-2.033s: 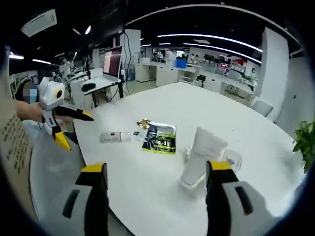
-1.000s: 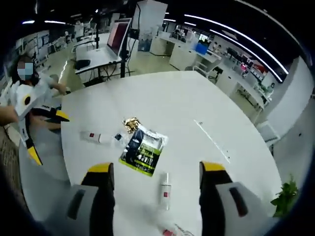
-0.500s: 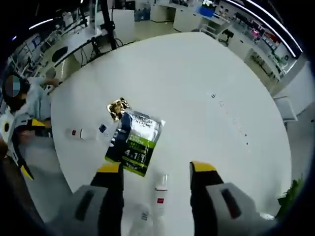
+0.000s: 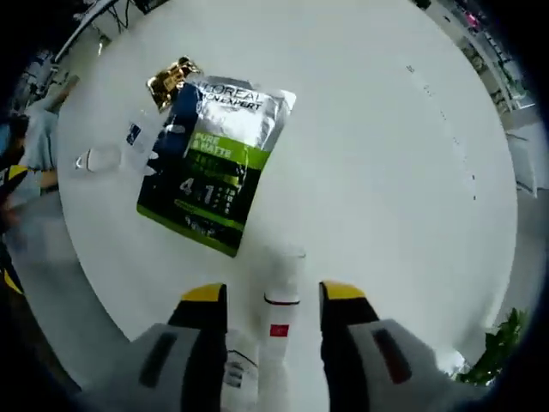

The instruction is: Arrange the skincare products in the storage area until every visible bottle or jar stands upright without overlapping.

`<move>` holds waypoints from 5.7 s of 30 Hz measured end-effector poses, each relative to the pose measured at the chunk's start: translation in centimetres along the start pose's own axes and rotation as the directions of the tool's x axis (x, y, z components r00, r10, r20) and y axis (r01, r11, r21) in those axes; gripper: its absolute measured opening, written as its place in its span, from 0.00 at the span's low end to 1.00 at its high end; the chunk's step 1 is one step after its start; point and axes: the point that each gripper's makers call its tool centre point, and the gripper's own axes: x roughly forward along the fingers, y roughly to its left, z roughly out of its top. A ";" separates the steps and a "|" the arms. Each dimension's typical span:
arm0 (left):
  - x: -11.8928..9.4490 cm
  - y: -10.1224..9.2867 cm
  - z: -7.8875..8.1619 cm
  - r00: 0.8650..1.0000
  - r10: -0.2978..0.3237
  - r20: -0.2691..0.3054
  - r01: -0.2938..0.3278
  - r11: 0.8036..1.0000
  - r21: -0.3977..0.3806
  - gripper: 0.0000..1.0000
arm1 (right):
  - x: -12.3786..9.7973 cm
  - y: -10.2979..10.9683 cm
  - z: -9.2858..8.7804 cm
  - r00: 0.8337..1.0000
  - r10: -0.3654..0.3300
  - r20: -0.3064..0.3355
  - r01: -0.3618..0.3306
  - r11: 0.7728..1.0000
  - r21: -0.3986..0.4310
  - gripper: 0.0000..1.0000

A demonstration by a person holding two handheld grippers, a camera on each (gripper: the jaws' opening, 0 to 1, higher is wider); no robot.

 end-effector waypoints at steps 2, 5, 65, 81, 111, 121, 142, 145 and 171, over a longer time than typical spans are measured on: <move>0.0 0.0 0.0 1.000 0.001 -0.002 -0.001 1.000 -0.004 0.90 | 0.5 -0.1 -0.3 1.000 -0.008 -0.015 0.008 1.000 -0.006 0.41; 0.0 0.1 -0.1 1.000 0.000 -0.006 0.000 1.000 -0.011 0.90 | 1.2 -0.1 -0.8 0.999 -0.009 -0.035 0.009 1.000 -0.011 0.38; -0.4 2.5 0.7 0.992 0.120 0.037 -0.116 0.990 -0.079 0.89 | -14.7 -0.9 3.1 0.805 -0.198 0.560 0.252 0.967 -0.021 0.19; -1.3 3.1 1.7 0.980 0.174 0.099 -0.169 0.984 -0.064 0.87 | -20.8 4.9 3.2 0.673 -0.178 0.718 0.243 0.970 0.014 0.19; -0.5 1.3 0.0 0.994 0.110 -0.021 -0.109 0.993 0.036 0.84 | -20.6 14.5 -6.1 0.398 -0.279 0.874 -0.012 0.951 0.310 0.19; 0.0 -0.3 -0.3 0.995 0.081 -0.063 -0.076 0.994 0.074 0.84 | -18.9 16.1 -7.5 0.363 -0.343 0.867 -0.098 0.911 0.401 0.19; 7.5 -12.0 4.4 0.983 -0.168 -0.072 0.180 0.959 0.220 0.67 | -20.1 16.3 -9.7 0.229 -0.470 0.853 -0.264 0.813 0.519 0.19; 8.7 -13.8 4.6 0.979 -0.189 -0.081 0.203 0.949 0.241 0.52 | -20.2 16.4 -10.1 0.226 -0.484 0.845 -0.255 0.808 0.531 0.19; 13.8 -21.9 6.2 0.869 -0.470 -0.153 0.491 0.786 0.376 0.18 | -19.6 14.8 -15.0 0.197 -0.320 0.927 -0.172 0.919 0.354 0.22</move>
